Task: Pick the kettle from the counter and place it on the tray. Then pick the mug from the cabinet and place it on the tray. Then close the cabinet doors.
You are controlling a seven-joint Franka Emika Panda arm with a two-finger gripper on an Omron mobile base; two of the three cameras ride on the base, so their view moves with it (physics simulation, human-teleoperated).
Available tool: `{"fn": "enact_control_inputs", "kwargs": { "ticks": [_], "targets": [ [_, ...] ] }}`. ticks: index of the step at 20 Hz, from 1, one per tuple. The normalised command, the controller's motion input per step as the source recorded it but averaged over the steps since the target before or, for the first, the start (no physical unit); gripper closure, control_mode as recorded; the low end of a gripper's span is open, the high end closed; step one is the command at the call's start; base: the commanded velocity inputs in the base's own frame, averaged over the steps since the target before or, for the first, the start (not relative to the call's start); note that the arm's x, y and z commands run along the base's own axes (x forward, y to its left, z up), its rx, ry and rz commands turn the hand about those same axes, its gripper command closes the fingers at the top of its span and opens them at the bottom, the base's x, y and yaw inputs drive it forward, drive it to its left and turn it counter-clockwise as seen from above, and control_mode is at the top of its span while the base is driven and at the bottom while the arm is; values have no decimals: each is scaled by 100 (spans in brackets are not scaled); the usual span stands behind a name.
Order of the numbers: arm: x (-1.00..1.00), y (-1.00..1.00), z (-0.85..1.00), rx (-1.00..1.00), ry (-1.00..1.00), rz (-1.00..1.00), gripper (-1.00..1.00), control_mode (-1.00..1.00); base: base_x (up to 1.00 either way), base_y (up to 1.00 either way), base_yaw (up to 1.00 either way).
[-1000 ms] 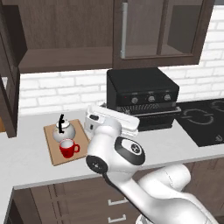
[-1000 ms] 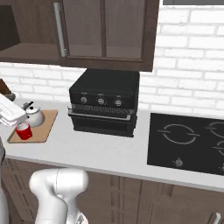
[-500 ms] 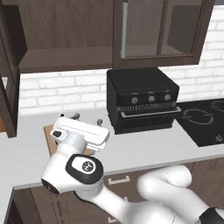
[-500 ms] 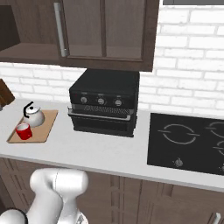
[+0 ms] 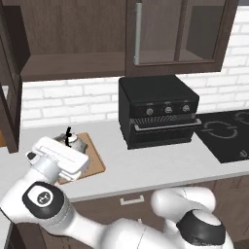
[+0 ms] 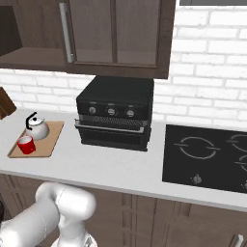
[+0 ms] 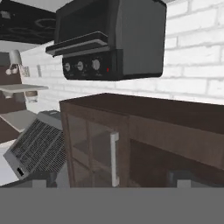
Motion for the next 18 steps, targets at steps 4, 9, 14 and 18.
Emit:
{"fn": "enact_control_inputs", "kwargs": {
  "ticks": [4, 9, 14, 18],
  "targets": [
    [-28, 46, 3, 0, -7, -18, -100, -100, 0, 0, 0],
    [-26, 45, -15, 0, -2, -17, -100, -100, 0, 0, 0],
    [-25, 43, -36, 0, 0, -5, -100, -100, 0, 0, 0],
    [-13, 44, 14, 0, 0, 0, -100, -100, 0, 0, 0]
  ]
}}
